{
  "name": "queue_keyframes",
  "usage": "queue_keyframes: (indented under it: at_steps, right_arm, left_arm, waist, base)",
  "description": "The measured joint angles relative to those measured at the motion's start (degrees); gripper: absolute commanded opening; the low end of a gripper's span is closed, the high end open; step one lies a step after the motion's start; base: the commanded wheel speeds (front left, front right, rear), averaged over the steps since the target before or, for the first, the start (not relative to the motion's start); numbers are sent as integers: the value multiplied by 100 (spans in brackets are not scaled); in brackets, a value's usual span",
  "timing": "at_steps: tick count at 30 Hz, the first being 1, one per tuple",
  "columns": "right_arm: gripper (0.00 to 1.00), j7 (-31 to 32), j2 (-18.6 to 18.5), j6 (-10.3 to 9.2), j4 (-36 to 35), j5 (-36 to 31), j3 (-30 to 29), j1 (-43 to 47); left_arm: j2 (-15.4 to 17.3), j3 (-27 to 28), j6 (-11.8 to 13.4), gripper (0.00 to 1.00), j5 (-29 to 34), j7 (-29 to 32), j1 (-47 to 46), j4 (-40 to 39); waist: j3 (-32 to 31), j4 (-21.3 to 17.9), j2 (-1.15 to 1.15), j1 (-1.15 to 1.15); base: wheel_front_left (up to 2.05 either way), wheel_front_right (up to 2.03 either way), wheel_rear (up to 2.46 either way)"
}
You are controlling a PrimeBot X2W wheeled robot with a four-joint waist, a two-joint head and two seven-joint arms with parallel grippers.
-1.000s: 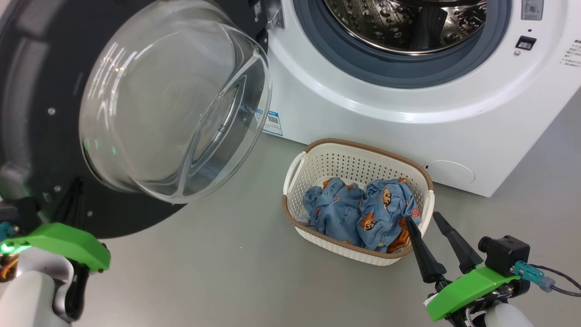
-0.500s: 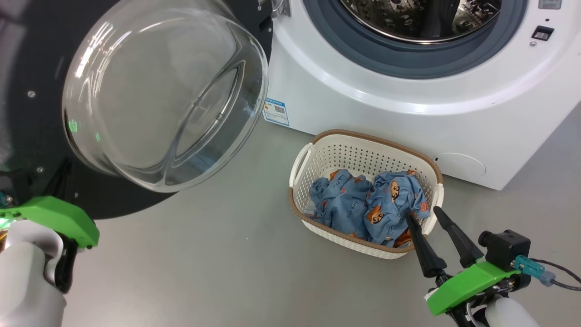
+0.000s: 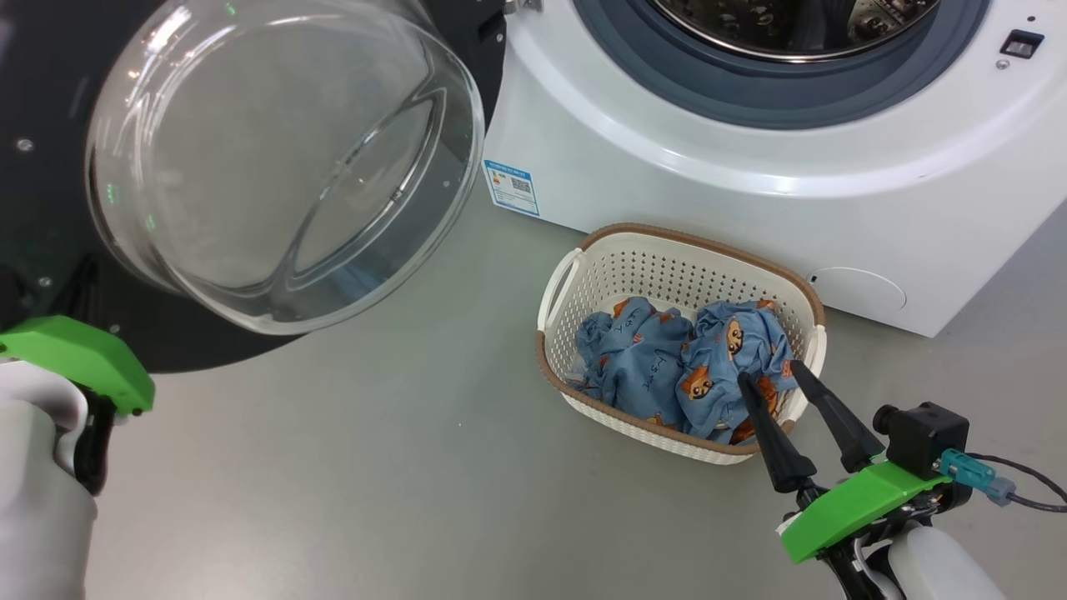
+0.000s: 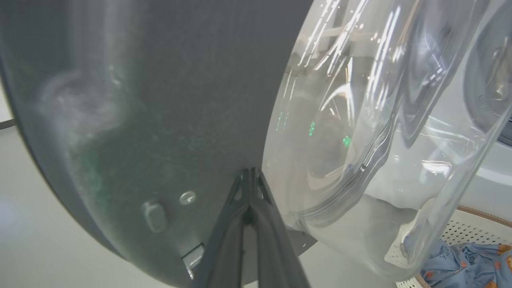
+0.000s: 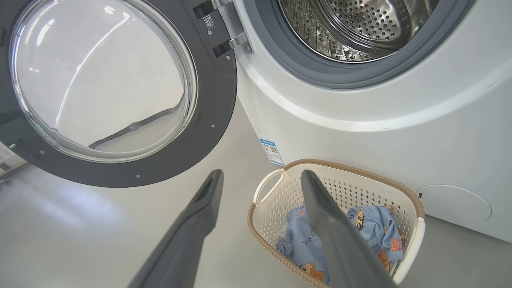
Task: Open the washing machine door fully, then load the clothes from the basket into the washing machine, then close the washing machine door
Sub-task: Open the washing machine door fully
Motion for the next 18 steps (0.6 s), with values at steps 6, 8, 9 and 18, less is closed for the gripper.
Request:
queue_keyframes:
  at_steps: [6,8,9,18]
  right_arm:
    - [100,0,-12,0,15,9,-3,-64]
    - [100,0,-13,0,19,9,-5,-64]
    - [100,0,-13,0,21,9,-8,-64]
    - [100,0,-12,0,31,11,-7,-64]
  left_arm:
    - [36,-89,-1,0,-71,-141,-161,292]
    - [34,-129,-1,0,-102,-166,-188,342]
    - [31,-154,-2,0,-113,-186,-208,371]
    - [1,-361,-2,0,-335,-302,-226,424]
  waist:
    - [38,-43,0,0]
    - [33,-41,0,0]
    - [28,-39,0,0]
    - [-66,-33,0,0]
  base:
    - [0,0,0]
    - [0,0,0]
    - [0,0,0]
    - [0,0,0]
